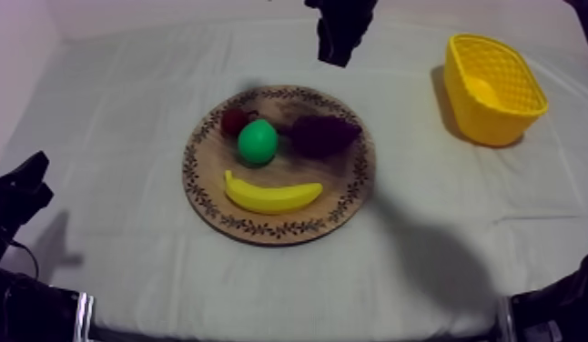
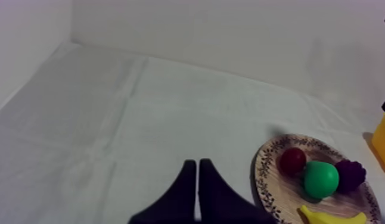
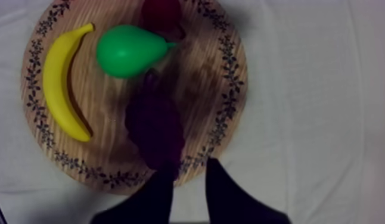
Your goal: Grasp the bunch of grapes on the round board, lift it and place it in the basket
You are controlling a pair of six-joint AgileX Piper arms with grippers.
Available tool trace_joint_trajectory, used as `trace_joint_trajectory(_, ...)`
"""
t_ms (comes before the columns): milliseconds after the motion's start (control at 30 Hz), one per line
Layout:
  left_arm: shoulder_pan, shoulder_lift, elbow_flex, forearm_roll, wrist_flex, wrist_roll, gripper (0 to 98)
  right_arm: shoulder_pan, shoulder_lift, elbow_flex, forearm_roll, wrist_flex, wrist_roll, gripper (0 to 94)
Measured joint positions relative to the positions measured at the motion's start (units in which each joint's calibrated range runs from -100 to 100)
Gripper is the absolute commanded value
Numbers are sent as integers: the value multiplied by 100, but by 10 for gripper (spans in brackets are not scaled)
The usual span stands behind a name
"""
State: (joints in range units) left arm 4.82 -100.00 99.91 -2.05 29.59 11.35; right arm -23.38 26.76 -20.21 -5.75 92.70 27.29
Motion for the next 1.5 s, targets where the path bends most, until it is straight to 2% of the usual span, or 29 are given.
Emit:
trace_joint_trajectory(167,0,0,0,0,0,0,1,0,-31,34,11,48,33,464)
trace_joint_trajectory(600,0,0,0,0,0,0,1,-12,-76,245,-176,433,377,641)
trace_joint_trajectory(933,0,0,0,0,0,0,1,-34,-23,470,-231,390,460,661)
trace_joint_trajectory(1500,0,0,0,0,0,0,1,-86,692,680,-256,-119,516,660)
